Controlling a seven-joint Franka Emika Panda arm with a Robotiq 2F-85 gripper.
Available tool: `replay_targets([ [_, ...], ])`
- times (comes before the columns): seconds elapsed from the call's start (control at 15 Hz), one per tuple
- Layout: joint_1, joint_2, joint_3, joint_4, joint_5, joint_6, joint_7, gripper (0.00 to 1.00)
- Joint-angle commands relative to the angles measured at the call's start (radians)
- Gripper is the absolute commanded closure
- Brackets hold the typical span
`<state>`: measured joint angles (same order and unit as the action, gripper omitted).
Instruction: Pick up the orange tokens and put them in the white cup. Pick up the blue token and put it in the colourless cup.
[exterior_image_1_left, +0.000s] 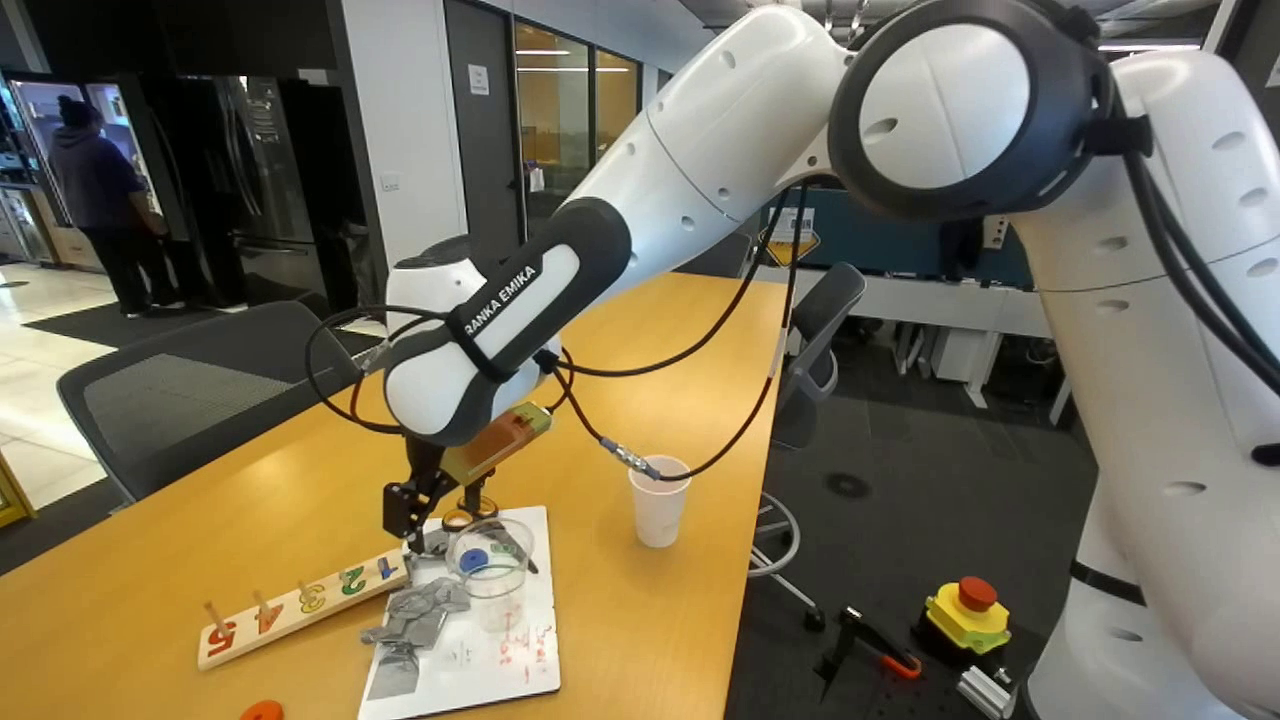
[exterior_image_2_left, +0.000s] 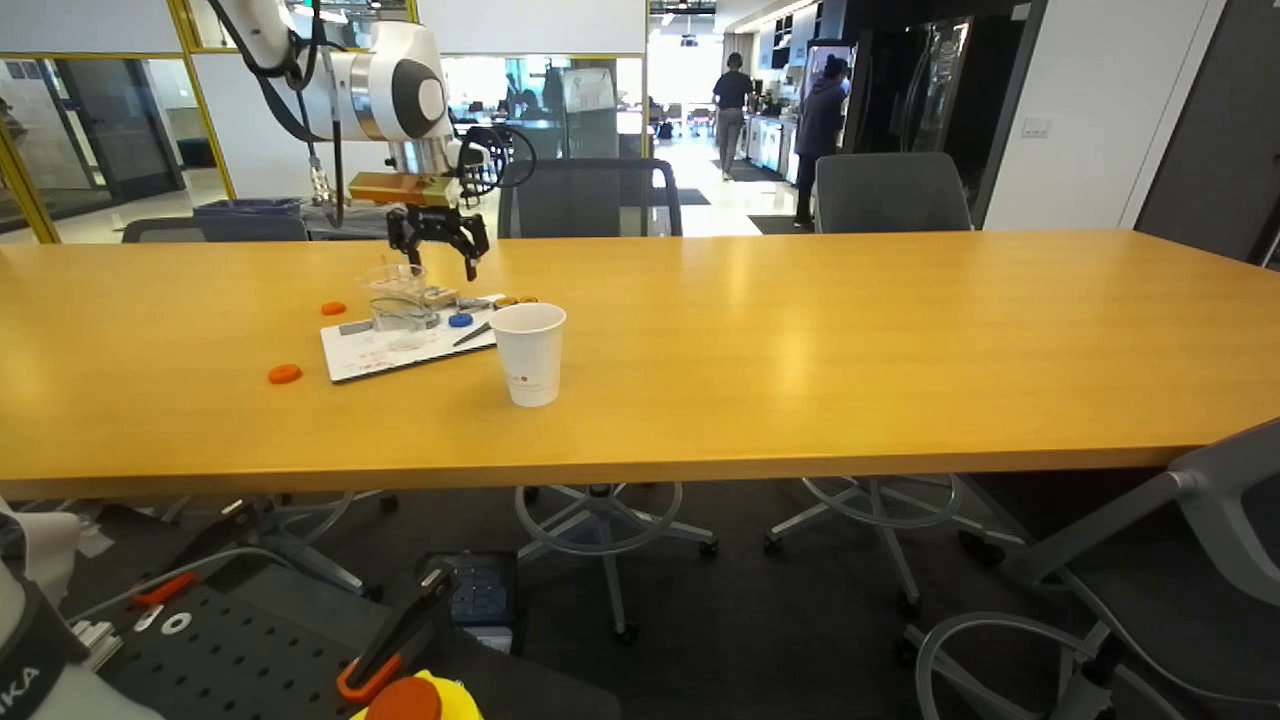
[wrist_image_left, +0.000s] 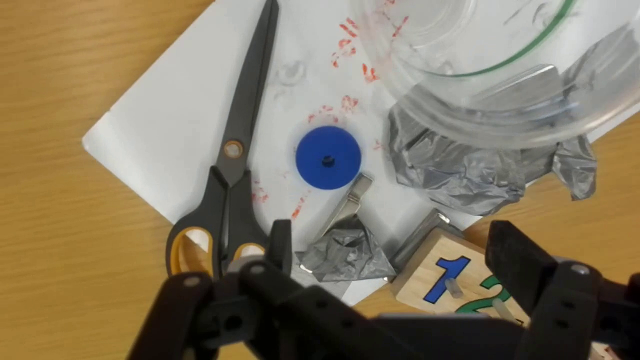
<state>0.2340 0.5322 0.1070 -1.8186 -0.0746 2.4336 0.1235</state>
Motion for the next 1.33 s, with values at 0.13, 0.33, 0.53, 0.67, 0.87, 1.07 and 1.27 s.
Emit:
replay_targets([
  [0.13,0.036,0.107,-0.041,0.124,-0.06,-0.076,0.023,0.0],
  [0.33,0.037,0.133,-0.044,0.15,-0.057,-0.107,0.021,0.0],
  [0.53,0.038,0.139,-0.043,0.156,-0.058,-0.13,0.016,0.0],
  [0.67,0.037,0.137,-0.04,0.15,-0.057,-0.132,0.011,0.0],
  [0.87,0.036,0.135,-0.037,0.144,-0.054,-0.137,0.007,0.0],
  [1.07,0.03,0.133,-0.027,0.139,-0.046,-0.143,-0.01,0.0],
  [1.27,0.024,0.128,-0.018,0.129,-0.043,-0.145,-0.031,0.0],
])
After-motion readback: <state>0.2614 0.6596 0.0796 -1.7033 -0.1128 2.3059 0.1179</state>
